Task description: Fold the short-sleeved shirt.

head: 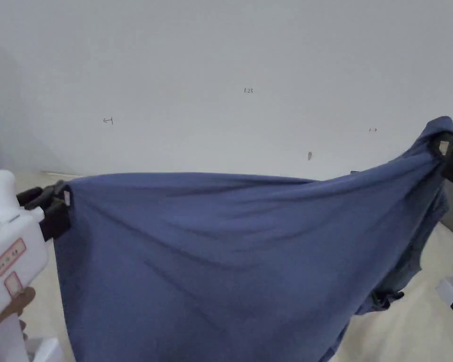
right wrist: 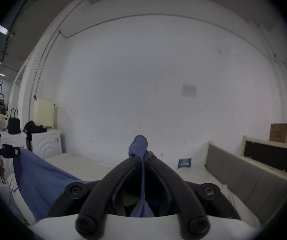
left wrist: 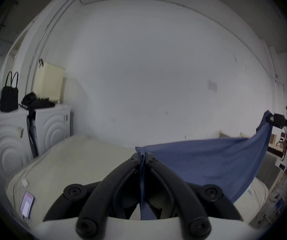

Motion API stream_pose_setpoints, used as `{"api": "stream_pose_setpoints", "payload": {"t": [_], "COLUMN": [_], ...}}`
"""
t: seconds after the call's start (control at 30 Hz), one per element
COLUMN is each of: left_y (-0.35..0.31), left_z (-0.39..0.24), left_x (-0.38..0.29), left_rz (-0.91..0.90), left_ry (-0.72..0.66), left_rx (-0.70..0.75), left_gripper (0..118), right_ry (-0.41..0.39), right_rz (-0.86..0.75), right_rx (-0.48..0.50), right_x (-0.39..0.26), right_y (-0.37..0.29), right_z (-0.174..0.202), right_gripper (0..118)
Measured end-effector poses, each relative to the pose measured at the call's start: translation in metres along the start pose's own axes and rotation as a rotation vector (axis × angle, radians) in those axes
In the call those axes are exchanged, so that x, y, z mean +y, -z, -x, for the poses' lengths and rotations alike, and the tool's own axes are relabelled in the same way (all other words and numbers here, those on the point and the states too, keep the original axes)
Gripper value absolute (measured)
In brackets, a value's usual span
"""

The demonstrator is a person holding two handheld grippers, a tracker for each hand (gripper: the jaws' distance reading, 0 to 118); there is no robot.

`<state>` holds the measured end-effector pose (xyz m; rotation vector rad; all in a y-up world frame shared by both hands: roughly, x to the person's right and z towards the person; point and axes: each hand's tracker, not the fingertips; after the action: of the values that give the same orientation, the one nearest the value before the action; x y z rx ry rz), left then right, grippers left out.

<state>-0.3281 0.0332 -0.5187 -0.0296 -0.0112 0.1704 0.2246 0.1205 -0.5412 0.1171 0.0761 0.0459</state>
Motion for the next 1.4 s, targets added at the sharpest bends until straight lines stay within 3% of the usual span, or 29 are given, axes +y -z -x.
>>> {"api": "stream_pose_setpoints", "payload": {"t": [0.1,0.17,0.33,0.43,0.7,0.8,1.03,1.1,1.2,1.27,1.3,1.4], "left_y": [0.005,0.012,0.027,0.039,0.098,0.118,0.162,0.173,0.186,0.196,0.204,0.217], "left_z": [-0.006,-0.016,-0.014,-0.010,0.007,0.005,0.028,0.038,0.040,0.045,0.053,0.058], "left_x": [0.054,0.085,0.132,0.139,0.131,0.121,0.124,0.123,0.120,0.117,0.119,0.116], "left_rz": [-0.081,-0.117,-0.128,-0.110,-0.032,-0.022,-0.029,0.008,-0.005,-0.015,0.022,0.012], "left_ry": [0.022,0.108,0.063,0.064,0.058,0.172,0.150,0.083,0.205,0.182,0.093,0.138], "left_rx": [0.007,0.060,0.031,0.017,-0.038,0.002,-0.013,-0.024,0.034,0.049,-0.027,0.036], "left_gripper": [4,4,4,4,4,4,4,4,4,4,4,4], "right_ry": [0.033,0.045,0.080,0.139,0.092,0.071,0.028,0.019,-0.062,-0.047,-0.051,-0.016], "right_rz": [-0.022,-0.037,-0.027,0.007,0.054,0.073,0.094,0.128,0.151,0.142,0.133,0.153], "right_rx": [0.013,0.018,-0.045,-0.026,-0.082,-0.096,-0.096,-0.078,-0.073,-0.069,-0.076,-0.047], "right_x": [0.041,0.070,0.099,0.094,0.071,0.065,0.053,0.046,0.038,0.035,0.032,0.028], "right_y": [0.001,0.005,0.027,0.035,0.079,0.103,0.153,0.166,0.185,0.192,0.196,0.211], "right_z": [-0.001,0.005,0.004,-0.001,0.012,0.018,0.026,0.027,0.031,0.032,0.036,0.041], "right_gripper": [3,3,3,3,3,3,3,3,3,3,3,3]}}
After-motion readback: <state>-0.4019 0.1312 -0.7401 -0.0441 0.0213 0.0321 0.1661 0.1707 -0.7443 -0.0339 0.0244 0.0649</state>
